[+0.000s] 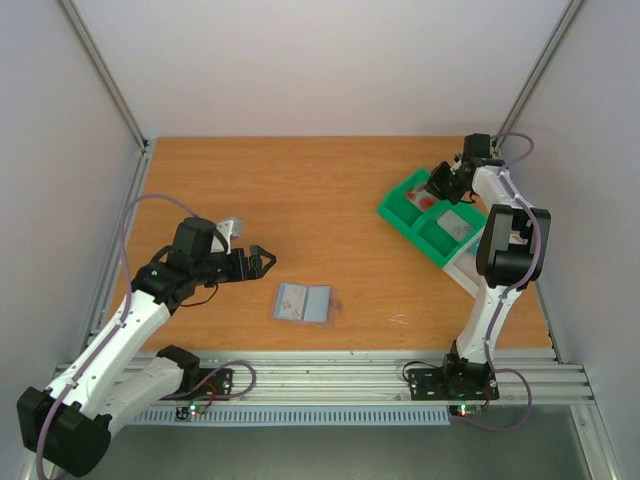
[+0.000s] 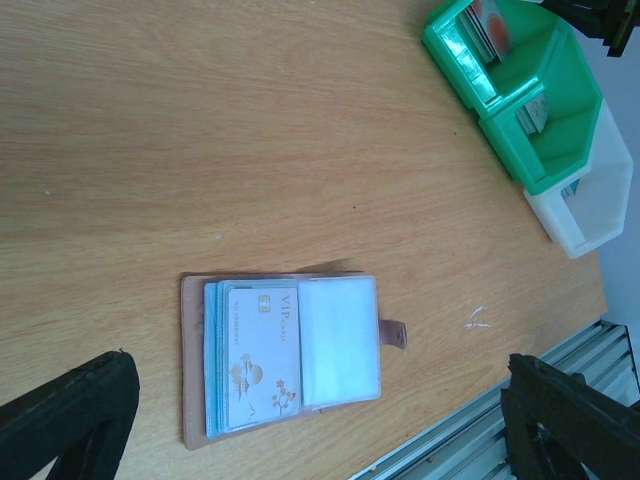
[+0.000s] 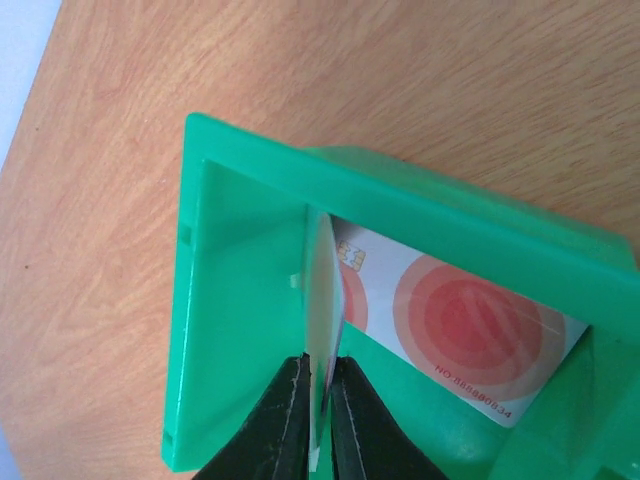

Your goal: Take the credit cards out of the card holder

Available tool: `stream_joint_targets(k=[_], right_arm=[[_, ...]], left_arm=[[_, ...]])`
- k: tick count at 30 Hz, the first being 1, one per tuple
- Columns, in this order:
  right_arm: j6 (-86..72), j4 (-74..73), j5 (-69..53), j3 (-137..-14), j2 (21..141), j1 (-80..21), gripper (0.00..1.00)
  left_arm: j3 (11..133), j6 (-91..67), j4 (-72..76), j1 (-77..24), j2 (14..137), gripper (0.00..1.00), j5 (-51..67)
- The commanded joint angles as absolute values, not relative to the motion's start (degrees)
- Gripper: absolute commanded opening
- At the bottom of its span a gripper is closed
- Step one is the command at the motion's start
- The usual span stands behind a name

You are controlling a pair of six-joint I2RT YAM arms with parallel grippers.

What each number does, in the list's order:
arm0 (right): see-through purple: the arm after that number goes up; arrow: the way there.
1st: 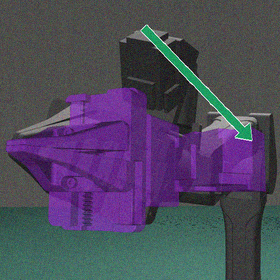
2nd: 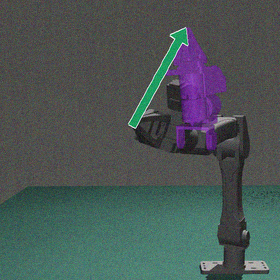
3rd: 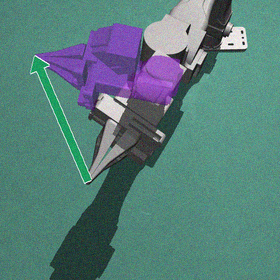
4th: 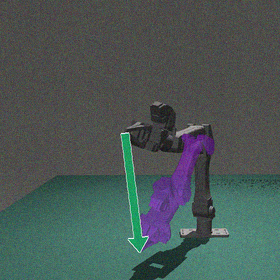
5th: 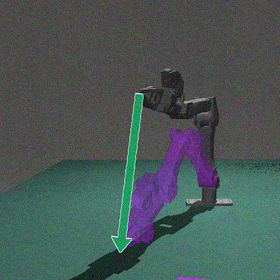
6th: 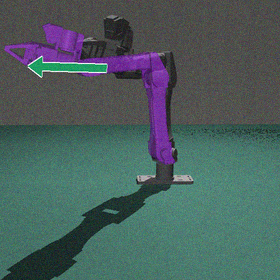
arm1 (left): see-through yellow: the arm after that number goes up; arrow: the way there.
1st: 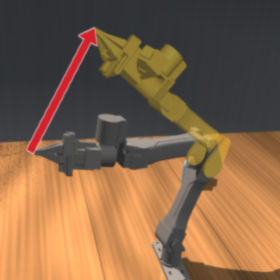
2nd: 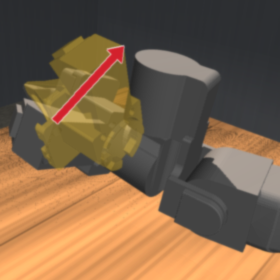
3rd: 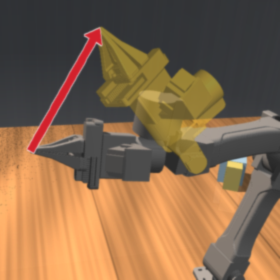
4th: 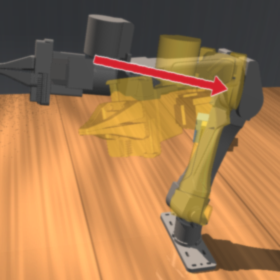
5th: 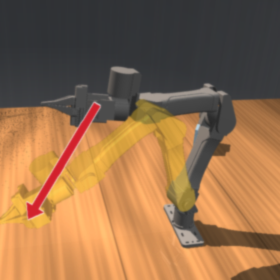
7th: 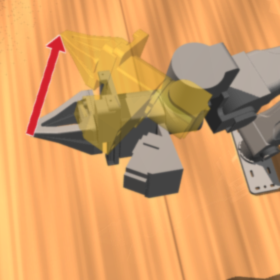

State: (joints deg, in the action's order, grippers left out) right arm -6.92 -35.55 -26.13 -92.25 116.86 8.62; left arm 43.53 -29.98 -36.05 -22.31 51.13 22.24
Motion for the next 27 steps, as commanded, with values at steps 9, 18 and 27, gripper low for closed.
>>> stream_joint_targets(k=[9,18,27], right_arm=[[-4.0,-42.1,-20.6,-97.0,118.2,8.9,0.1],[-3.8,-42.9,-19.9,-97.1,118.1,8.9,0.1],[-4.0,-44.7,-18.8,-97.0,115.5,8.8,0.16]], left_arm=[[45.4,-29.3,-32.8,-22.4,52.7,0.99,22.2],[45.4,-29.1,-33.2,-22.5,53.0,0.99,22.3],[45.3,-30.0,-33.9,-22.4,54.4,0.99,21.7]])
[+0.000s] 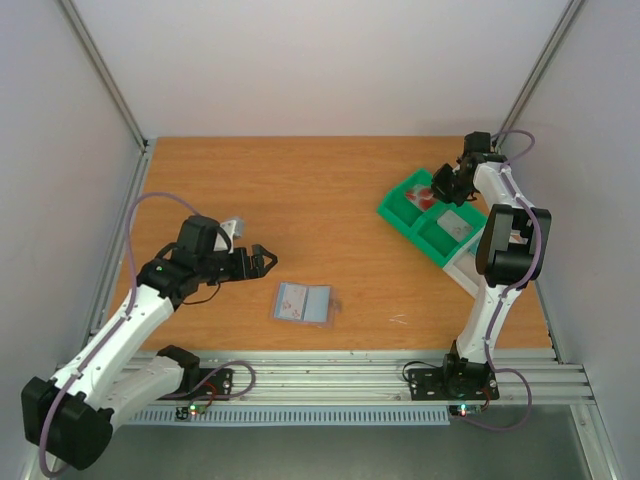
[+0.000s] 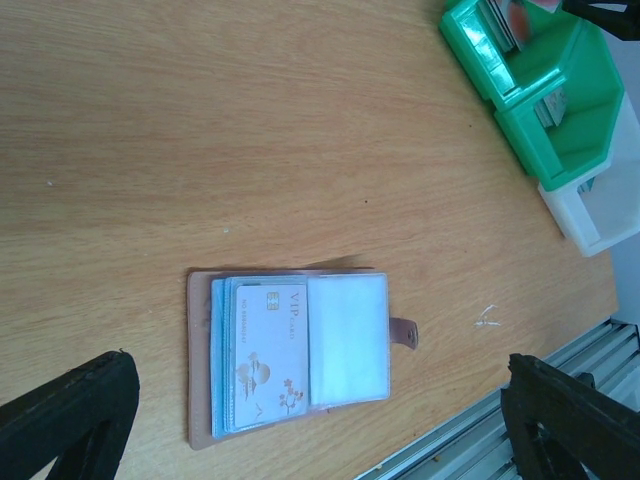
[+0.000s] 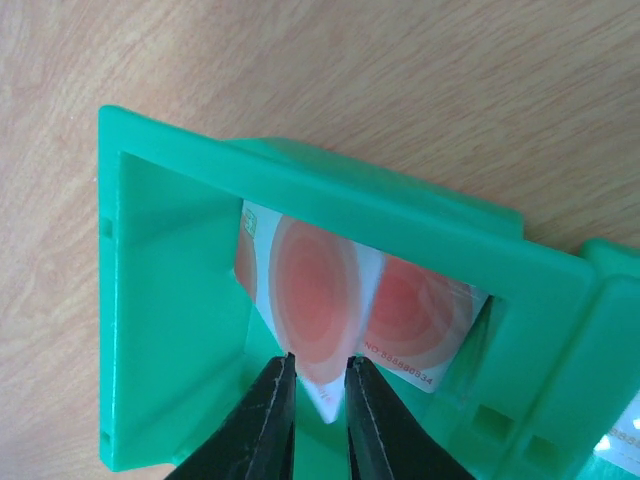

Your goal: Take the credit cards out of the card holder

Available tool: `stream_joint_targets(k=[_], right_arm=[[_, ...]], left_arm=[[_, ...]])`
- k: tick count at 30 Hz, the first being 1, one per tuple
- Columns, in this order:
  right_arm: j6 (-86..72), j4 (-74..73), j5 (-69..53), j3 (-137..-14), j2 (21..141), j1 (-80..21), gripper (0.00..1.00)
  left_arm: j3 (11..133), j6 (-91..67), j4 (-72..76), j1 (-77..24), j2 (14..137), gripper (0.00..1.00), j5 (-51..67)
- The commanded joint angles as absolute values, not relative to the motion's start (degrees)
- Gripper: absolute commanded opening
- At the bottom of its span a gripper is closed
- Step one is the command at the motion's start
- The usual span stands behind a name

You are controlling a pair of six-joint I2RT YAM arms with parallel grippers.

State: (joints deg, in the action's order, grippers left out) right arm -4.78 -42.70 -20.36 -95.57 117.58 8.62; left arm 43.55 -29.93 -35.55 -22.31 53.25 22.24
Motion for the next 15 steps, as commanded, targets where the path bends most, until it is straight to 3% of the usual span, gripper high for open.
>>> stream_joint_targets(k=[1,15], right_arm=[[-4.1,-45.1,-18.5,-97.1,115.0,8.8,0.17],[-6.9,-46.7,-20.7,-93.7,105.8,4.6,0.25]], left_arm=[[45.3,-30.2,-34.1,-22.4,54.8,0.99,21.6],[44.3,-31.6,-33.2,-22.5,64.6,0.86,25.2]])
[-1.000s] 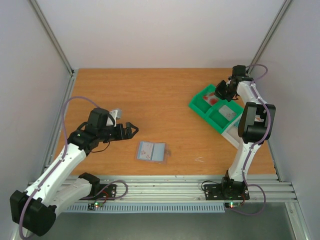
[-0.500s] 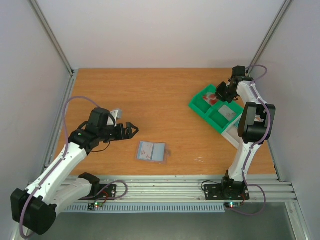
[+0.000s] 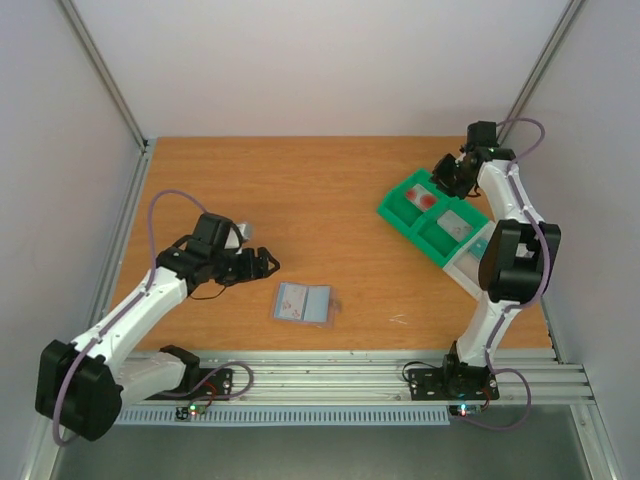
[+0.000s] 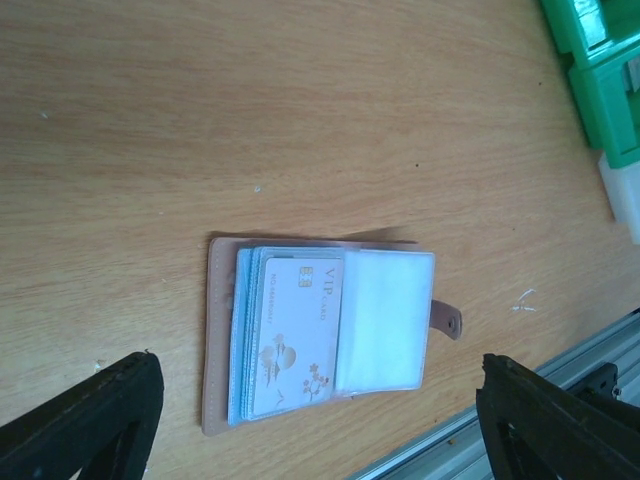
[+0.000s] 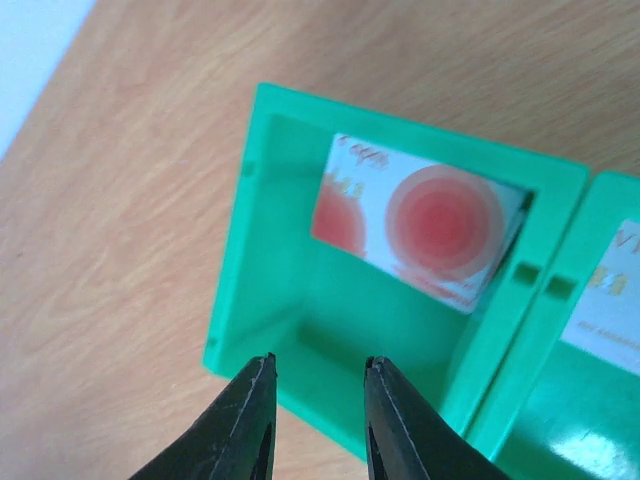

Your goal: Take the credit cards out of the card holder

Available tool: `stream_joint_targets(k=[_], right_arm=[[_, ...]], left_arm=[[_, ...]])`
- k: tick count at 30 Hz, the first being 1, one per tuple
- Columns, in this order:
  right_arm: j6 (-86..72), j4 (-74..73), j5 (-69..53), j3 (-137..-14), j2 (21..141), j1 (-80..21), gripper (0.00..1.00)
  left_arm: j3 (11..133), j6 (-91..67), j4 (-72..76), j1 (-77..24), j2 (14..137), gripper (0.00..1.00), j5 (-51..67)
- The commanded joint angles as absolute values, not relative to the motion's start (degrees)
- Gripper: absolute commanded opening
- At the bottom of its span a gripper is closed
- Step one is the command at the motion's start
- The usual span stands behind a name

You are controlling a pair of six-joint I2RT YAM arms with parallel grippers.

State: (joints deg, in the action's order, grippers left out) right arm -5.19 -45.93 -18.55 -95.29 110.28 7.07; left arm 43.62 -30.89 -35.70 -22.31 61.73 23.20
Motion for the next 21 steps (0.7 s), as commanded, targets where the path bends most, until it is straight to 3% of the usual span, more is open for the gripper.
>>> stream_joint_targets(k=[1,21], right_arm=[[-7.1,-46.8,-21.6,-93.2,105.0,3.8,0.26],[-11.6,-40.6,-25.6,-69.0,86.1,-23.4,0.28]], left_arm=[[44.0,-31.8,-32.7,-22.4,65.2,0.84,25.6],[34.6,-36.3,-18.9,-22.4,78.0,0.6,35.1]])
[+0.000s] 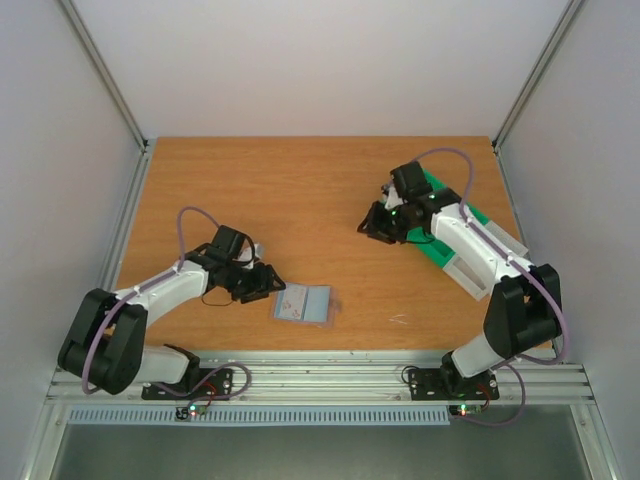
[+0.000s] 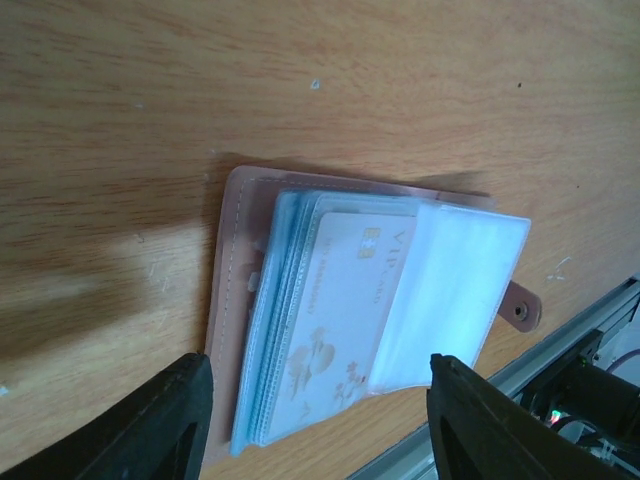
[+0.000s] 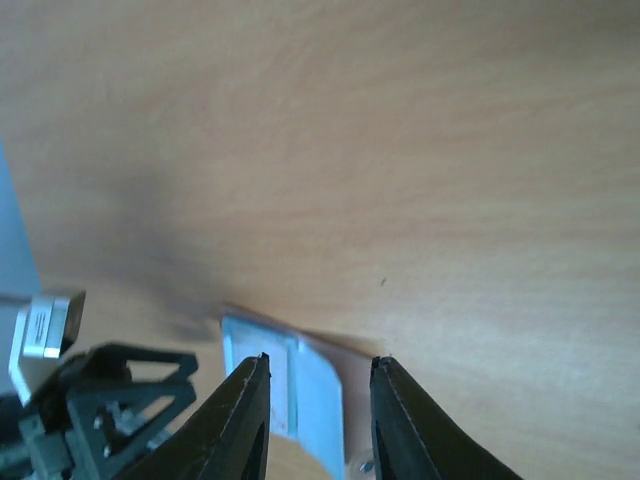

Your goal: Take the credit cards out of the card holder

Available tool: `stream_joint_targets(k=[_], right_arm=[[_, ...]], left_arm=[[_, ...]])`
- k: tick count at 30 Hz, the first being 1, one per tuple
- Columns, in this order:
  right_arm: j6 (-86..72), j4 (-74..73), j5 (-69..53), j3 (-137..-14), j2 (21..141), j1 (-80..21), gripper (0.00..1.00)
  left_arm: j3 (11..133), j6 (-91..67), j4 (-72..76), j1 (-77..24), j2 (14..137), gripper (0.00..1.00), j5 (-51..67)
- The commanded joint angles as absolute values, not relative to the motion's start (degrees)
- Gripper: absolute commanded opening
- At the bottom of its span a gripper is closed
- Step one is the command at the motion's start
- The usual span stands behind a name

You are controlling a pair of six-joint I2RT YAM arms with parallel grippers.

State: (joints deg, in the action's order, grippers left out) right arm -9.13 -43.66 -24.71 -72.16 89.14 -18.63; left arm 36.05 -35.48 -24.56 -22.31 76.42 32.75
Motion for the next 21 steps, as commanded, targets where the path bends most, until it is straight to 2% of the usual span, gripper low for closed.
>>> stream_joint_targets(k=[1,6,11,15,21], right_arm=[[-11.8,-39.8,-25.9,-68.1,85.9,-25.1,0.29],[-14.1,-36.1,-25.9,-64.5,86.1,-33.2,0.31],[-16.0,-30.6,-24.9,-60.6,87.9,-39.0,0.3],[-16.4,-25.5,-24.9,-56.8,90.2,-41.1,0.29],[-15.2,-24.0,-23.5,-54.6,94.2,-43.1,0.28]], left_arm=[[34.2,-36.5,-18.2,-22.4,78.5,0.59,35.8],[32.5,-38.2,-15.6,-22.5,79.5,0.56,37.1],[31.0,-39.1,-14.3,-22.6,79.1,0.46,38.0],[30.6,-39.7,-13.6,-22.7,79.2,0.37,38.3],[29.7,-41.3,-11.1,-23.3,80.2,0.35,37.7]])
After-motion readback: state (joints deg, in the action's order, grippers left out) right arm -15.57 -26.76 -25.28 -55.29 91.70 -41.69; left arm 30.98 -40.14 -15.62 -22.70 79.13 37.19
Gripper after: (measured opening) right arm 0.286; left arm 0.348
